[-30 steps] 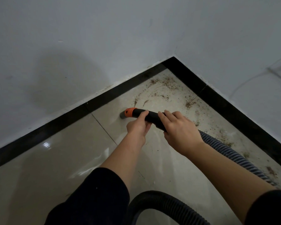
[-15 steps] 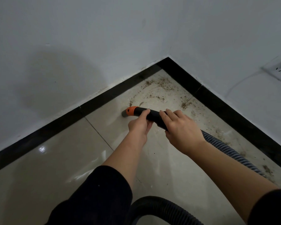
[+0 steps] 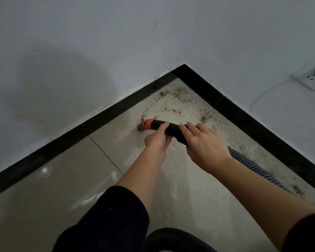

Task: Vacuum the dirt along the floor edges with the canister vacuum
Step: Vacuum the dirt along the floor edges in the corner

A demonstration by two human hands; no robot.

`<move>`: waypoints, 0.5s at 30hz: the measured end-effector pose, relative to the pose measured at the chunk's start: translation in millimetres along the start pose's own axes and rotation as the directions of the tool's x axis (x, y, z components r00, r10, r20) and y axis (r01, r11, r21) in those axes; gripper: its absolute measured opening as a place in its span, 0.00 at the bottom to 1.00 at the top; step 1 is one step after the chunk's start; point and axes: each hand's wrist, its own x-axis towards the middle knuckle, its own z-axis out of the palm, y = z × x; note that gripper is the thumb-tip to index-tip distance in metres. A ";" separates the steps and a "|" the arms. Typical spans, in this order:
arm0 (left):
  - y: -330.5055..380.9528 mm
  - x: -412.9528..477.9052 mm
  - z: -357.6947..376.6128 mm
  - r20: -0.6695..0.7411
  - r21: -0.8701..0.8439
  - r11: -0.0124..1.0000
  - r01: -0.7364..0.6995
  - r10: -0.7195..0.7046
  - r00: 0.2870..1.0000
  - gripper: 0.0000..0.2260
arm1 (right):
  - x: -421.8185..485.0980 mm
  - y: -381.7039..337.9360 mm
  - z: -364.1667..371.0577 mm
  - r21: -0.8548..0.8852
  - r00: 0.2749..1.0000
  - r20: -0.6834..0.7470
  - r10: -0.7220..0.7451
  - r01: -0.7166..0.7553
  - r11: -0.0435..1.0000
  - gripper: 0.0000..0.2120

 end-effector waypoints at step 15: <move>11.9 1.8 -11.3 -0.030 -0.029 0.999 -0.018 0.017 0.999 0.19 | 12.1 -12.2 -0.2 -0.007 0.999 -0.028 -0.037 0.037 0.999 0.32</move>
